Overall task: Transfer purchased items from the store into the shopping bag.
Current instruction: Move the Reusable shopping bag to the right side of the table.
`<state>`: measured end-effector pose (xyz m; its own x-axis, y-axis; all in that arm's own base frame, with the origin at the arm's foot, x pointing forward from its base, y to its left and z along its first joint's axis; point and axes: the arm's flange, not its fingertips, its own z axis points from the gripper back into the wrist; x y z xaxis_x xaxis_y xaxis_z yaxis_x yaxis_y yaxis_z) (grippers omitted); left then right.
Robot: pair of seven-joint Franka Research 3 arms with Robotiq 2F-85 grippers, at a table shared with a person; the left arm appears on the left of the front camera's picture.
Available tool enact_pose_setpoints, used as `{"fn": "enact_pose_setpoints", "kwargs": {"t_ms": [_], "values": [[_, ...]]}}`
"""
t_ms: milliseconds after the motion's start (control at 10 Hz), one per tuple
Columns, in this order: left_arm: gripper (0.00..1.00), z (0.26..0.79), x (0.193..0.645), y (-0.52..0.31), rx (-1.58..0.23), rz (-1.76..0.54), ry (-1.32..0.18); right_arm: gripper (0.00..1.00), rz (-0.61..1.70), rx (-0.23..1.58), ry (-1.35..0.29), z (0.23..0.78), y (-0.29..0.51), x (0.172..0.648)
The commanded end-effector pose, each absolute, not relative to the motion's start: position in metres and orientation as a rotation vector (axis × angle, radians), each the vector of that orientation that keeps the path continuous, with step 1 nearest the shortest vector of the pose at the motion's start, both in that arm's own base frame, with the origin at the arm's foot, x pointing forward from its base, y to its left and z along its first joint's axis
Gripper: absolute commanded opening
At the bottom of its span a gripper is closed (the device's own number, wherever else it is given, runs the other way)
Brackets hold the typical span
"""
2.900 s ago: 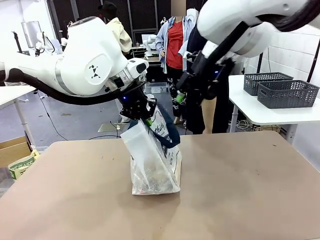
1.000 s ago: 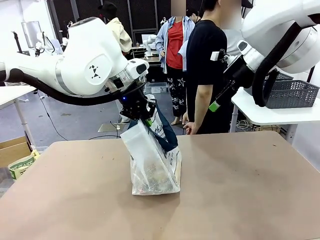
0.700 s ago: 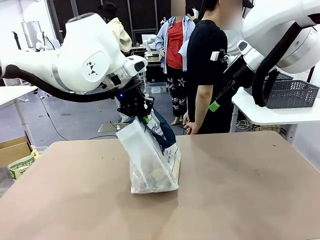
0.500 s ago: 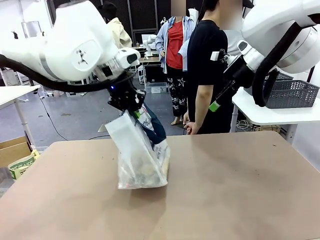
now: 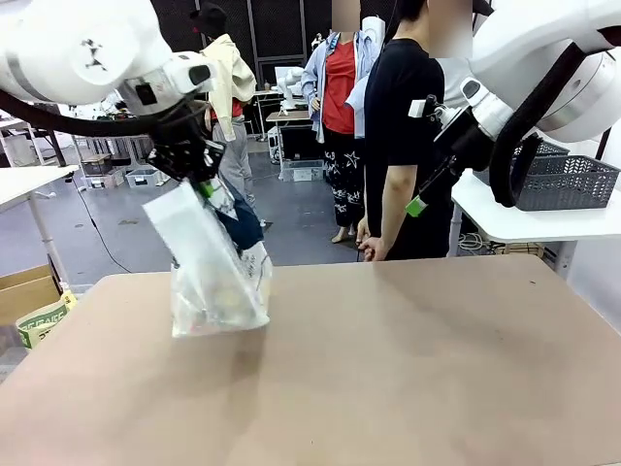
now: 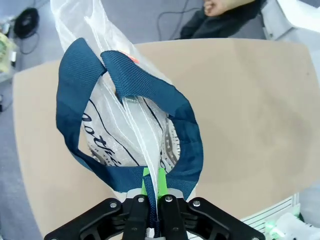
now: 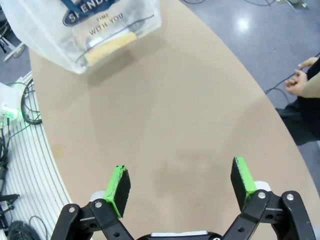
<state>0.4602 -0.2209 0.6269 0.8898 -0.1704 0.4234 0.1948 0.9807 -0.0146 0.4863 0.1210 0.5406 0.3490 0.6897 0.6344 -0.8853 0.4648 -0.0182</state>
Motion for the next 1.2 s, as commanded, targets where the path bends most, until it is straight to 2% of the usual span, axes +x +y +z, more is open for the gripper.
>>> {"fn": "enact_pose_setpoints", "kwargs": {"t_ms": [0,200,700,1100], "values": [[0.00,0.634,0.451,-0.185,0.025,-0.236,-0.494,1.00,1.035,0.342,-0.623,0.542,0.122,0.487],[0.00,0.629,0.448,-0.145,0.050,-0.243,-0.535,1.00,1.035,0.342,-0.623,0.542,0.122,0.487],[0.00,0.579,0.448,-0.067,0.167,-0.229,-0.484,1.00,1.035,0.342,-0.623,0.542,0.122,0.487],[0.00,0.549,0.444,-0.038,0.150,-0.205,-0.443,1.00,1.035,0.342,-0.623,0.542,0.122,0.487]]}}
